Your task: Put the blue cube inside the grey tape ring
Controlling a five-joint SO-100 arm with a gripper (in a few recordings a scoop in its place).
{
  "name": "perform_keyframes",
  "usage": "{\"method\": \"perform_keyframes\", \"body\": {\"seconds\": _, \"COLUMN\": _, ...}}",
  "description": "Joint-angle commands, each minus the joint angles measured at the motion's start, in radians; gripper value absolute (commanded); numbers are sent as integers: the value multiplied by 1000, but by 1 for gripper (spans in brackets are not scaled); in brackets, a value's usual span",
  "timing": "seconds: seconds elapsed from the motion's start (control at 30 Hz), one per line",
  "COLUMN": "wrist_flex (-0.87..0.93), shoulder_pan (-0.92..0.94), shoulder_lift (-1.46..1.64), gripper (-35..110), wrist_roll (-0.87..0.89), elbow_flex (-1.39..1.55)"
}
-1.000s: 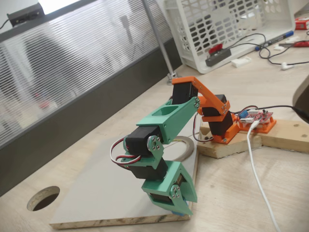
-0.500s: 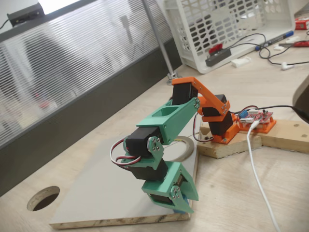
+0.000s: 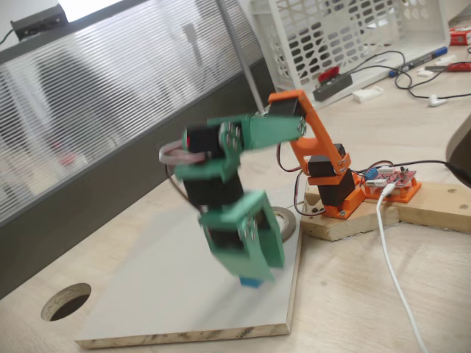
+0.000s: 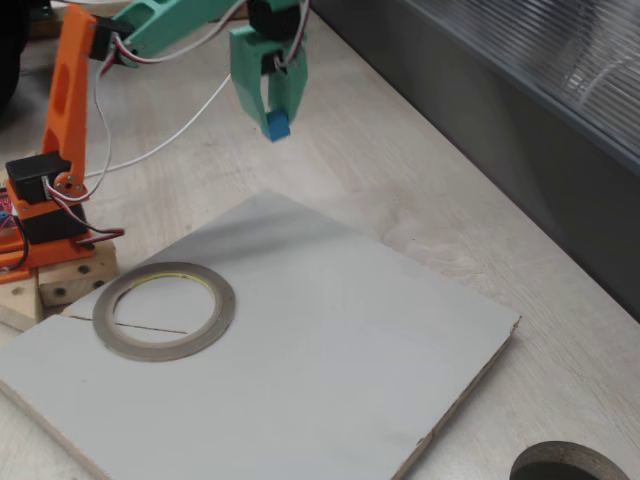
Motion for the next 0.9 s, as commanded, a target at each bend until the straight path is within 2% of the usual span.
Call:
{"method": "perform_keyframes", "body": {"seconds": 0.0, "wrist_flex": 6, "shoulder_pan": -11, "shoulder_lift": 143, "gripper": 4, "wrist_roll": 11, "elbow_flex": -8}}
{"method": "perform_keyframes", "body": {"seconds": 0.27, "wrist_flex": -6, "shoulder_pan": 21, "shoulder_lift": 322, "gripper": 4, "wrist_roll": 2, "elbow_flex": 64}}
{"method": "perform_keyframes", "body": {"seconds": 0.7, "wrist_flex": -12, "shoulder_pan": 577, "shoulder_lift": 624, "gripper": 4, "wrist_roll": -2, "elbow_flex": 591}}
{"method": "perform_keyframes", "body": {"seconds": 0.87, "wrist_flex": -146, "shoulder_pan": 721, "shoulder_lift": 678, "gripper": 4, "wrist_roll": -2, "elbow_flex": 718}}
